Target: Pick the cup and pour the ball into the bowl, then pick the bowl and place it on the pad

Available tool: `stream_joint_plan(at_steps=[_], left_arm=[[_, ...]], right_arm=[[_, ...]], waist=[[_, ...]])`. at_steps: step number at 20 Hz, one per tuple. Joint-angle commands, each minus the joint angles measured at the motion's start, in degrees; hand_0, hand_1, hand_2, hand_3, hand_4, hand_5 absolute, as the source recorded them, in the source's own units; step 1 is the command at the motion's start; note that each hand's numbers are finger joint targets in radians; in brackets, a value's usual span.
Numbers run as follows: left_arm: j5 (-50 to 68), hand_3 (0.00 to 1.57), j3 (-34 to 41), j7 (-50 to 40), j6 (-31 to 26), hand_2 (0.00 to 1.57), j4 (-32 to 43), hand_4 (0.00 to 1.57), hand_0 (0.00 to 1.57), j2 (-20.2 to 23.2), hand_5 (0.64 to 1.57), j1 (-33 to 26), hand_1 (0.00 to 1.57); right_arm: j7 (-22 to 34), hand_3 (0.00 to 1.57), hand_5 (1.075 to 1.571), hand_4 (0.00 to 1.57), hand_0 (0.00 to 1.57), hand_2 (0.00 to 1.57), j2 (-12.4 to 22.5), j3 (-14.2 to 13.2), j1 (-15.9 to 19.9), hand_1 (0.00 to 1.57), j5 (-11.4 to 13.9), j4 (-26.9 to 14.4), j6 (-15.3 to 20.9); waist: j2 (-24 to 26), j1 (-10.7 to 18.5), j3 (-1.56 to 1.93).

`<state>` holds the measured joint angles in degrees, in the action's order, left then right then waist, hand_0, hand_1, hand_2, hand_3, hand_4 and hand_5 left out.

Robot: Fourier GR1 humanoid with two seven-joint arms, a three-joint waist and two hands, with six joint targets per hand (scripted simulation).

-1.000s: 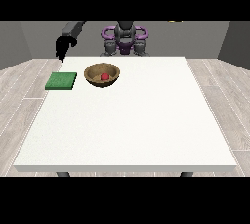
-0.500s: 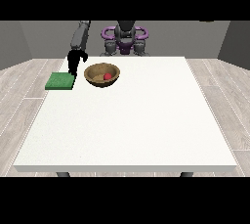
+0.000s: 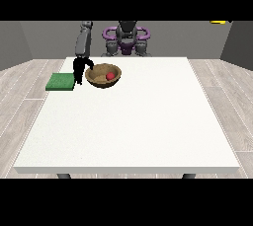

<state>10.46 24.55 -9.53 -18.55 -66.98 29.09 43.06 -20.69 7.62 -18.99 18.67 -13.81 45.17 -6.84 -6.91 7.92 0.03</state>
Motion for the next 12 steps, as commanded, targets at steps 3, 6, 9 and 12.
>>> stream_joint_plan(at_steps=[3,6,9,12], left_arm=[[3.76,0.00,-0.02,-5.08,0.07,0.00,-5.82,1.02,0.00,1.38,1.536,0.30,0.00],[4.78,0.00,0.71,-2.61,-1.68,0.00,-7.22,1.01,0.00,2.26,1.539,-2.73,0.00],[5.34,0.00,1.13,-1.89,-2.31,0.00,-5.91,1.02,0.00,3.33,1.536,-1.88,0.00],[5.72,0.00,1.91,-1.00,-2.61,0.00,-4.96,1.02,0.00,4.22,1.536,-2.47,0.00]], right_arm=[[-7.42,0.00,1.551,0.50,0.00,0.00,5.21,-3.49,3.67,0.00,-1.12,-11.13,-3.77],[-10.79,0.00,1.548,0.47,0.00,0.00,3.06,-2.68,3.41,0.00,-0.38,-12.00,-1.97],[-7.01,0.00,1.547,0.45,0.00,0.00,2.63,-1.91,7.28,0.00,-0.16,-10.58,1.40],[-7.02,0.00,1.547,0.44,0.00,0.00,-0.14,-0.49,7.59,0.00,-0.06,-10.32,1.69]], waist=[[-3.28,2.20,0.06],[-3.92,2.72,0.04],[-4.80,2.17,0.01],[-4.48,1.12,-0.02]])
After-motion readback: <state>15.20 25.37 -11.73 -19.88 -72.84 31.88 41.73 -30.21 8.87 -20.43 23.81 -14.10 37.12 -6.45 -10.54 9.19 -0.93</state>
